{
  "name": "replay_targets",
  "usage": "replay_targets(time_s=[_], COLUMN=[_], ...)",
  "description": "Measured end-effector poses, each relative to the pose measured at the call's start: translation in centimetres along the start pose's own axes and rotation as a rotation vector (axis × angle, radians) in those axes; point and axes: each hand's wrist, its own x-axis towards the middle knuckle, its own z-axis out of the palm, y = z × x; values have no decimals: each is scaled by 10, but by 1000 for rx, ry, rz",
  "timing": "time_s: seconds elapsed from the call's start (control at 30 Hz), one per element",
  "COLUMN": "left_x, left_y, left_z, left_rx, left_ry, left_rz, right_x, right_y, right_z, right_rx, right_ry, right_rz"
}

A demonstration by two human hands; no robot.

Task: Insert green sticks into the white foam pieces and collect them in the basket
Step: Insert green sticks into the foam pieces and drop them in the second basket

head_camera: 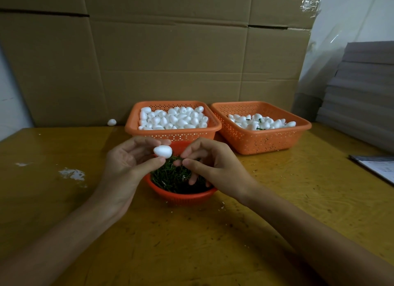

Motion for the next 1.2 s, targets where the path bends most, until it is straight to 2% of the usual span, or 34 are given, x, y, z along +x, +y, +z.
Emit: replay_targets(time_s=[0.33,0.53,0.8,1.03,1.1,1.13,1.2], left_x=[2,0,-6,-8,-12,-14,-17], left_y=[2,2,-3,-6,-7,-8,-8], left_z=[0,4,7,8,11,12,13], left_rx=[-23,39,229,346,452,535,805], left_ry=[58,23,-60,-86,-116,-151,-243], left_rz=[-43,-16,124,194,205,224,346], right_x=[0,0,0,1,5,6,7], right_y=[-5,-4,4,-4,-11,-12,-9], right_z=[-1,-3,-2,-10,-24,-34,-59], right_rx=[68,89,30,84,126,85,-137], right_ry=[28,-8,-53,-74,3,103,426], right_rz=[9,4,-20,10,2,-23,-96])
